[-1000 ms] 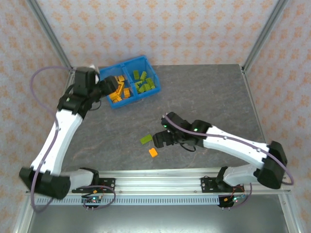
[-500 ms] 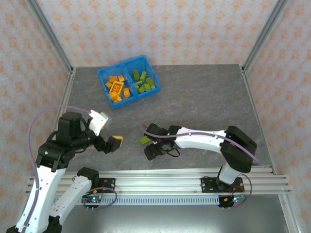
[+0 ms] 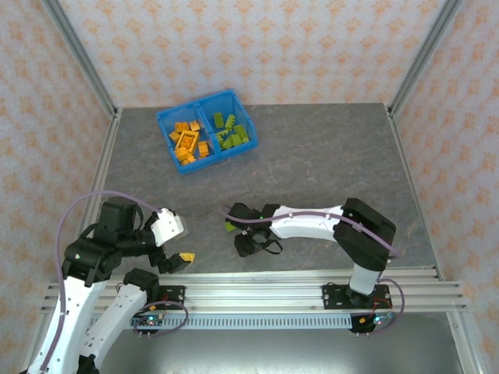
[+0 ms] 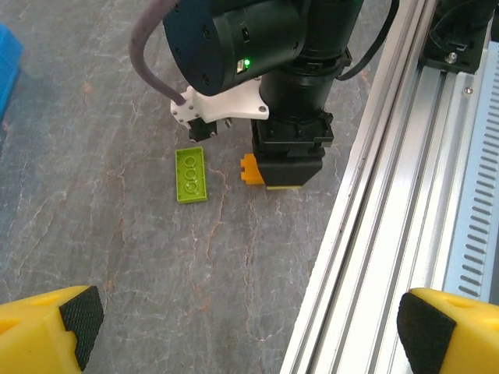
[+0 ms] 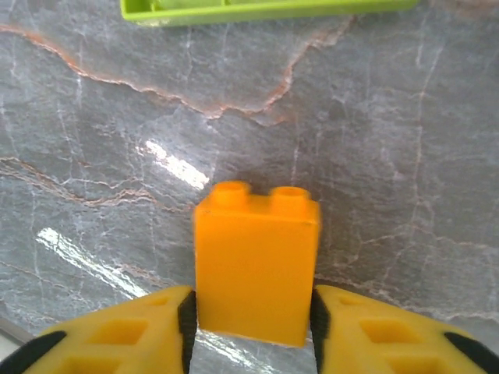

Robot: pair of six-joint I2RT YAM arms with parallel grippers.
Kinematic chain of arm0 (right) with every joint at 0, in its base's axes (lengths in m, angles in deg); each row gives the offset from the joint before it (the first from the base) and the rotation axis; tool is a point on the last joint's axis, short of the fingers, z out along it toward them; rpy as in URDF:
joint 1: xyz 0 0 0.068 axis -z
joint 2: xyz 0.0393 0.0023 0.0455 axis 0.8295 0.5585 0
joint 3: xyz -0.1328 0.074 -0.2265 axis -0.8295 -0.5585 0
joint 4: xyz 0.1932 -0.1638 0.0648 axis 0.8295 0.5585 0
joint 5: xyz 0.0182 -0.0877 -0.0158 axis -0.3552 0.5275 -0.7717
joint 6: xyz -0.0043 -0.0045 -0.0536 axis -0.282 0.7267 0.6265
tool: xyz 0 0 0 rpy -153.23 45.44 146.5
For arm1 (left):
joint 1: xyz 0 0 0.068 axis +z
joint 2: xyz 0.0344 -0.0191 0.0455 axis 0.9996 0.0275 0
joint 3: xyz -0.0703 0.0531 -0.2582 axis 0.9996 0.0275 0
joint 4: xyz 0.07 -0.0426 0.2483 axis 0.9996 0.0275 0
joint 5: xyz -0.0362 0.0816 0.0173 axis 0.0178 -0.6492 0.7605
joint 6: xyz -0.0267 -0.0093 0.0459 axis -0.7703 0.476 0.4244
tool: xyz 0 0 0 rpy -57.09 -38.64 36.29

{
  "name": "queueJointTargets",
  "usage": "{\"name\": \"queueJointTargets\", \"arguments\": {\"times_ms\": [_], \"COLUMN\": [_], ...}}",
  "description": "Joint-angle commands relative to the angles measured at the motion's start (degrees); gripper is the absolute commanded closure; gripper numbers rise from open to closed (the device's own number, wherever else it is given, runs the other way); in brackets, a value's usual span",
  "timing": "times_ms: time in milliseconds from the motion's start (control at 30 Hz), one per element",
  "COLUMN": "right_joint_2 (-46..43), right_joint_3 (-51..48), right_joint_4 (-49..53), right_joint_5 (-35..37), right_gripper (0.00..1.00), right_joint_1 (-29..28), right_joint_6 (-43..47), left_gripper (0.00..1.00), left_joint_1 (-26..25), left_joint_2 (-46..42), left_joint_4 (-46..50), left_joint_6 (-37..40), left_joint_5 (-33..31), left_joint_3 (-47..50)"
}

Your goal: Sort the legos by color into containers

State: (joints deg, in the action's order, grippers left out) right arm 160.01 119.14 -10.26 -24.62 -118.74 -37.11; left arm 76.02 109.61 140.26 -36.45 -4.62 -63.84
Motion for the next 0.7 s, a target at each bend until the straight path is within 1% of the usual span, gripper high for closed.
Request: {"name": "queueJointTargets", "arguments": {"times_ms": [0, 167, 333, 467, 600, 667], "right_joint_2": [-0.36, -3.90, -8.91, -10.89, -9.56, -6.55], "right_joint_3": [1.51, 3.08, 6.04, 10.19, 16.20, 19.96], "right_joint_4": [-0.64, 1.05, 1.94, 2.06, -1.68, -4.24], "right_joint_5": [2.64, 6.18, 9.11, 10.23, 10.85, 9.83], "right_gripper": [0.66, 0.71, 0.71, 0.71, 0.70, 0.70], "right_joint_1": [-0.32, -0.27, 0.16, 1.63, 5.04, 7.31], "right_joint_6": [-1.09, -0.98, -0.81, 0.24, 0.70, 0.65], "left_gripper": [0.00, 0.00, 0.00, 0.00, 0.00, 0.00], "left_joint_1": [-0.42, -0.37, -0.34, -0.35, -0.34, -0.39], "left_joint_2": [-0.26, -1.02, -2.80, -5.03, -7.96, -9.69], "left_joint_4": [1.47, 0.56, -1.10, -3.58, -6.76, -9.13], "left_joint_6": [3.80, 4.07, 3.58, 2.33, 0.96, -0.85], "left_joint_5": [0.01, -0.21, 0.25, -1.79, -3.54, -4.63], "left_joint_3": [0.60, 1.13, 1.35, 1.61, 2.12, 2.94]}}
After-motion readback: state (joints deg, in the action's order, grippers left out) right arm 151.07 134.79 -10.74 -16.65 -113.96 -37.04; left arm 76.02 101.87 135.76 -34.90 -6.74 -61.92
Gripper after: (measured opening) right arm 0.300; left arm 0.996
